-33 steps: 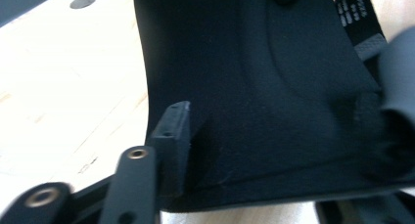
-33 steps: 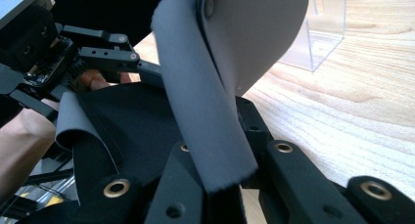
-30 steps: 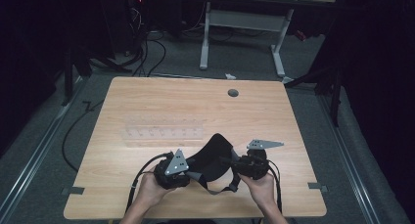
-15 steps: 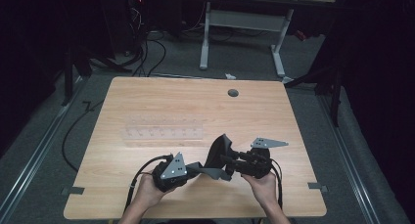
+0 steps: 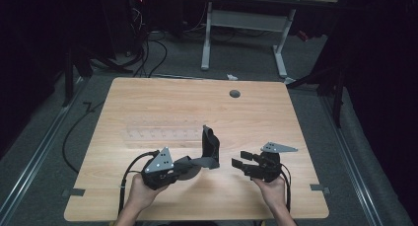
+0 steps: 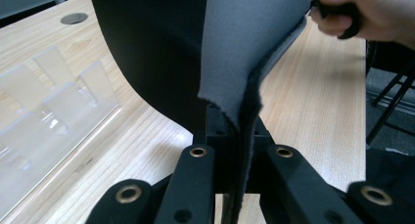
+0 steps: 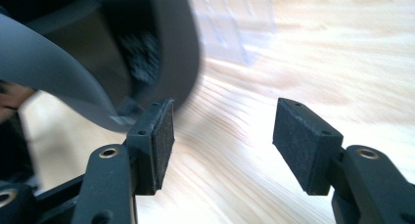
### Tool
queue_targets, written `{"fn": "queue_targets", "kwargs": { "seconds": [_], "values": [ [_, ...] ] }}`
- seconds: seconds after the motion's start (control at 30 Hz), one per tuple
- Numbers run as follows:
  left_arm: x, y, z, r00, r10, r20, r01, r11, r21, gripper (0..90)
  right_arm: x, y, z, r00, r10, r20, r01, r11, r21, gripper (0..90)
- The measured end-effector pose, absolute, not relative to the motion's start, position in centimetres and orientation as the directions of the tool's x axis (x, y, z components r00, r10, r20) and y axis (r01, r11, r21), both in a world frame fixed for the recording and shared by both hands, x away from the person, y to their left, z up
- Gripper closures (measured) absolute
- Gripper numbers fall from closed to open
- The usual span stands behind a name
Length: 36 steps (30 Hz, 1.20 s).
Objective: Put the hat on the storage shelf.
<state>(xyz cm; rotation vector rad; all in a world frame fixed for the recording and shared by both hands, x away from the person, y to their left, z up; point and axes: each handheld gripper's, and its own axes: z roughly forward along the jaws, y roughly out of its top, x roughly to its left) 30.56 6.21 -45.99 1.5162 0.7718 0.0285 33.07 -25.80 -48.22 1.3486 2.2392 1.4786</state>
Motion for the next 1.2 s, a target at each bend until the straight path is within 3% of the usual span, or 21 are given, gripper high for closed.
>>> {"fn": "queue_targets", "kwargs": {
  "seconds": [0.27,0.6,1.2],
  "values": [
    [30.8,7.5,-45.3,0.741,0.467,-0.482,0.452,0.185,0.873,86.2,34.1,-26.5,-51.1,-0.479,0.858,0.185,0.627,0.186,0.757,39.9],
    [31.2,8.8,-45.0,0.720,0.475,-0.506,0.453,0.230,0.861,86.2,34.7,-26.7,-53.1,-0.417,0.909,0.023,0.625,0.268,0.733,39.2],
    [31.7,11.1,-44.3,0.683,0.520,-0.513,0.412,0.306,0.859,86.2,34.8,-26.7,-53.1,-0.391,0.920,-0.018,0.630,0.282,0.723,35.3]
  ]
}}
